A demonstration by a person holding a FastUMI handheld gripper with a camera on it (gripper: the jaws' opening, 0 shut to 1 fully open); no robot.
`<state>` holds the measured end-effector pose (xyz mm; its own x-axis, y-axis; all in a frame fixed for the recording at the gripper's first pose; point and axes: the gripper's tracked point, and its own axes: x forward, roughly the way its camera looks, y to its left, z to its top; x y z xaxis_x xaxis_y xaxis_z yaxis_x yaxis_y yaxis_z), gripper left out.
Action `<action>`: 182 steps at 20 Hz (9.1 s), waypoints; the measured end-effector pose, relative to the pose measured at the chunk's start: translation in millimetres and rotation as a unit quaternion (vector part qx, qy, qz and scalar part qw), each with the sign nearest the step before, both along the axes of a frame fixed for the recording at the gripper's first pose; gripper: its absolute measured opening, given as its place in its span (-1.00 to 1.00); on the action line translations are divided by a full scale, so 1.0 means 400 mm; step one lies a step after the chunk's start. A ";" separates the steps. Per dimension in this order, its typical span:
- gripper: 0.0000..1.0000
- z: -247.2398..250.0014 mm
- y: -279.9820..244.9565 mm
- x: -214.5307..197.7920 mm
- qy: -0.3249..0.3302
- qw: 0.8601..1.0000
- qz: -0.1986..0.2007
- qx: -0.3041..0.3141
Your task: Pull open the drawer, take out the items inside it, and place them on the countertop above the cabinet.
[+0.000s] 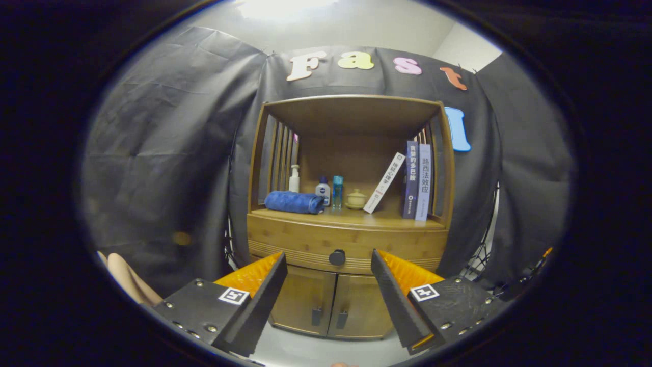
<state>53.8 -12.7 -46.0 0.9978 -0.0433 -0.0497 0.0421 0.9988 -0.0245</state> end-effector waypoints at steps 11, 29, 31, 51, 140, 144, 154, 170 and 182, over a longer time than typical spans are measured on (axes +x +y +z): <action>0.99 -0.163 0.018 0.339 0.044 0.999 -0.011 -0.009; 0.99 -0.228 -0.021 0.508 0.052 0.997 -0.051 -0.024; 0.95 -0.237 -0.042 0.508 0.053 0.995 -0.070 -0.038; -0.46 -0.260 -0.059 0.427 0.075 0.993 -0.091 -0.007; -0.35 -0.256 0.102 0.366 0.526 0.830 0.182 -0.033; -0.35 -0.177 0.090 0.400 0.475 0.859 0.192 0.012; -0.36 -0.050 0.017 0.559 0.371 0.922 0.113 -0.001; -0.22 -0.087 -0.125 0.803 0.314 0.947 -0.017 -0.069; 0.91 0.096 -0.099 0.705 0.168 0.978 -0.006 -0.119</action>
